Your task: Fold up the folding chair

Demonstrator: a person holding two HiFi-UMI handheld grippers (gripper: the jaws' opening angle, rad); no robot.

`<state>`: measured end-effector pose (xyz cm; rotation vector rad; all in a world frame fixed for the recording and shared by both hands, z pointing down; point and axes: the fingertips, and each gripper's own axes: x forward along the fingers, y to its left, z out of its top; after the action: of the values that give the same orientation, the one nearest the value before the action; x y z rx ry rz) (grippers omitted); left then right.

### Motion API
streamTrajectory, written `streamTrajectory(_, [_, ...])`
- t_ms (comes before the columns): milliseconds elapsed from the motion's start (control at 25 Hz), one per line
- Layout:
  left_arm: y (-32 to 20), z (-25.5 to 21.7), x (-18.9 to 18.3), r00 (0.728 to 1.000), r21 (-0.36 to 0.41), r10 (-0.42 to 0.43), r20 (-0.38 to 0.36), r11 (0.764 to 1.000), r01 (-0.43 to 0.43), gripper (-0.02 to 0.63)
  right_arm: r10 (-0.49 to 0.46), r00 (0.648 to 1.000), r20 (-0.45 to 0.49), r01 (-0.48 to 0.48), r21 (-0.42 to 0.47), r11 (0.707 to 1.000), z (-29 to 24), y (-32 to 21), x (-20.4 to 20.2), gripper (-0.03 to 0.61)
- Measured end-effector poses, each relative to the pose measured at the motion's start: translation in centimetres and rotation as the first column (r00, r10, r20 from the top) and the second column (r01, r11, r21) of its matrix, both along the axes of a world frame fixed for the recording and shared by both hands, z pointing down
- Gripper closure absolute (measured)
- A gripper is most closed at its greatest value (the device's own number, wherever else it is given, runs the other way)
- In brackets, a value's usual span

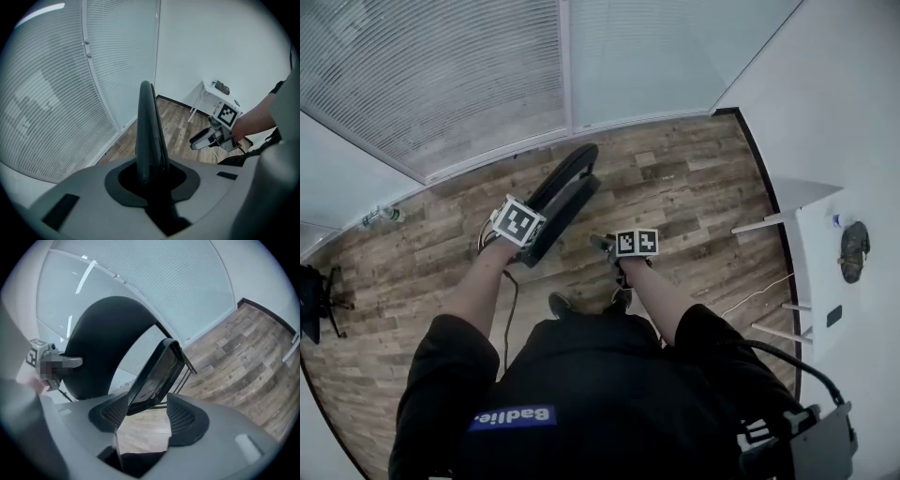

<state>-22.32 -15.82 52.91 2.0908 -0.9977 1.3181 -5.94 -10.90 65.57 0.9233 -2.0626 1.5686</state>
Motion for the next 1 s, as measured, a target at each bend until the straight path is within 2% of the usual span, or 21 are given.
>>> streamTrajectory(120, [0.4, -0.2, 0.4, 1.0, 0.007, 0.001, -0.013, 1.0, -0.001, 0.545, -0.046, 0.999, -0.006, 0.047, 0.098, 0.994, -3.8, 0.7, 1.0, 0.39])
streamTrajectory(200, [0.8, -0.1, 0.7, 1.0, 0.005, 0.0, -0.022, 1.0, 0.0, 0.541, -0.049, 0.999, 0.015, 0.046, 0.157, 0.987, -6.3, 1.2, 1.5, 0.482])
streamTrajectory(280, [1.0, -0.1, 1.0, 1.0, 0.002, 0.002, -0.024, 1.0, -0.002, 0.54, -0.037, 0.998, 0.046, 0.026, 0.21, 0.977, -8.7, 1.7, 2.0, 0.546])
streamTrajectory(360, [1.0, -0.2, 1.2, 1.0, 0.006, 0.006, -0.024, 1.0, -0.006, 0.54, -0.042, 0.997, 0.071, 0.021, 0.271, 0.962, -10.9, 2.3, 2.3, 0.572])
streamTrajectory(440, [1.0, -0.2, 1.1, 1.0, 0.01, 0.008, -0.022, 1.0, -0.008, 0.54, -0.078, 0.995, 0.055, 0.054, 0.344, 0.937, -12.8, 3.3, 2.4, 0.575])
streamTrajectory(520, [1.2, -0.3, 0.9, 1.0, 0.01, 0.009, -0.019, 1.0, -0.008, 0.541, -0.12, 0.993, -0.007, 0.112, 0.432, 0.895, -14.7, 4.5, 2.7, 0.575])
streamTrajectory(640, [1.0, -0.5, 1.0, 1.0, 0.012, 0.006, -0.019, 1.0, -0.006, 0.54, -0.16, 0.983, -0.09, 0.183, 0.568, 0.803, -18.0, 5.5, 3.4, 0.575])
streamTrajectory(760, [1.0, -0.3, 1.3, 1.0, 0.009, 0.005, -0.02, 1.0, -0.005, 0.54, -0.155, 0.981, -0.12, 0.195, 0.666, 0.72, -21.1, 5.9, 4.0, 0.577])
streamTrajectory(880, [1.4, -0.1, 1.6, 1.0, 0.006, 0.004, -0.024, 1.0, -0.004, 0.54, -0.13, 0.986, -0.104, 0.165, 0.722, 0.671, -23.4, 5.9, 4.0, 0.577])
streamTrajectory(1000, [1.6, -0.1, 2.0, 1.0, 0.011, 0.004, -0.027, 1.0, -0.004, 0.54, -0.128, 0.987, -0.093, 0.153, 0.752, 0.641, -24.8, 5.9, 3.7, 0.577])
